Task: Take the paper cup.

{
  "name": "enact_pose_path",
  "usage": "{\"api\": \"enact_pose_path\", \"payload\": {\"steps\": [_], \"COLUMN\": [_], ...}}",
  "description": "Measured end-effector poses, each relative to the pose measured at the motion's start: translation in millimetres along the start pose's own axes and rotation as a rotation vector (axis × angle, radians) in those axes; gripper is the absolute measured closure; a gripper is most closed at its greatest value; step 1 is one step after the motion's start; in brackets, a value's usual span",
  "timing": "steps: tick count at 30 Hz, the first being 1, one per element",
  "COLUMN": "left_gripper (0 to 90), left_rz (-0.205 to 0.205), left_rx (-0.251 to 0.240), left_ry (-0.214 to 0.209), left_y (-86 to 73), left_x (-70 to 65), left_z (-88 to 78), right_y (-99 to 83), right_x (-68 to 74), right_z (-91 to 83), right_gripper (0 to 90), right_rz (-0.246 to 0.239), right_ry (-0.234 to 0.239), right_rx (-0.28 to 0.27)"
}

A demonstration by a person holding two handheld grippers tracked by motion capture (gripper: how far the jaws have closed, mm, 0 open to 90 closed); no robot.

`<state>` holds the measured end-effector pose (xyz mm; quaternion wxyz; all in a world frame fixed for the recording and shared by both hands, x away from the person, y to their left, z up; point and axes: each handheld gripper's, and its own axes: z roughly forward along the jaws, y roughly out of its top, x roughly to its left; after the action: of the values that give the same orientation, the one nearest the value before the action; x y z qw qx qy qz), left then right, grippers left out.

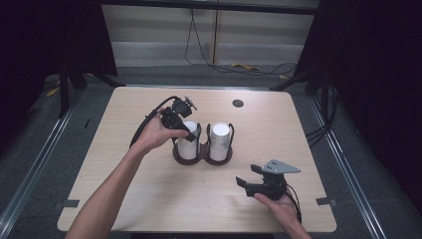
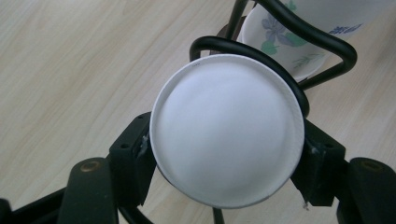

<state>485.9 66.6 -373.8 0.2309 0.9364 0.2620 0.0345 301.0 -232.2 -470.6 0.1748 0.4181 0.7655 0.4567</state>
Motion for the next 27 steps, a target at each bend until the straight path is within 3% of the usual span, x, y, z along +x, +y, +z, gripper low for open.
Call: {"api": "enact_pose_path", "payload": {"steps": [5, 12, 17, 20, 25, 27], "left_gripper": [32.4, 31.9, 30.6, 26.3, 31.3, 31.8], "left_rz": [-0.011, -0.005, 0.029, 0.017, 0.04, 0.028], "left_rx": [-0.009, 0.015, 0.054, 0.073, 0.076, 0.071], "left_ry": [0.002, 0.015, 0.054, 0.078, 0.069, 0.064], "left_y": [-0.9, 1.2, 6.8, 8.0, 8.7, 8.6], "left_x": [1.4, 0.3, -4.5, -6.5, -8.0, -8.0], "left_z": [-2.9, 0.8, 3.8, 6.8, 6.9, 5.8], "right_y": [0.0, 0.0, 0.0, 0.0, -0.1, -0.1], "right_x": [-0.3, -0.5, -0.2, -0.5, -0.7, -0.6], "right_z": [0.5, 0.2, 0.5, 0.2, 0.1, -0.1], "right_gripper": [24.6, 24.6, 24.6, 24.6, 24.6, 24.6], "right_rz": [0.003, 0.003, 0.006, 0.004, 0.004, 0.001], "right_ry": [0.002, -0.002, 0.003, -0.002, 0.001, -0.002], "right_rx": [0.001, 0.0, 0.003, 0.004, 0.001, 0.002]}}
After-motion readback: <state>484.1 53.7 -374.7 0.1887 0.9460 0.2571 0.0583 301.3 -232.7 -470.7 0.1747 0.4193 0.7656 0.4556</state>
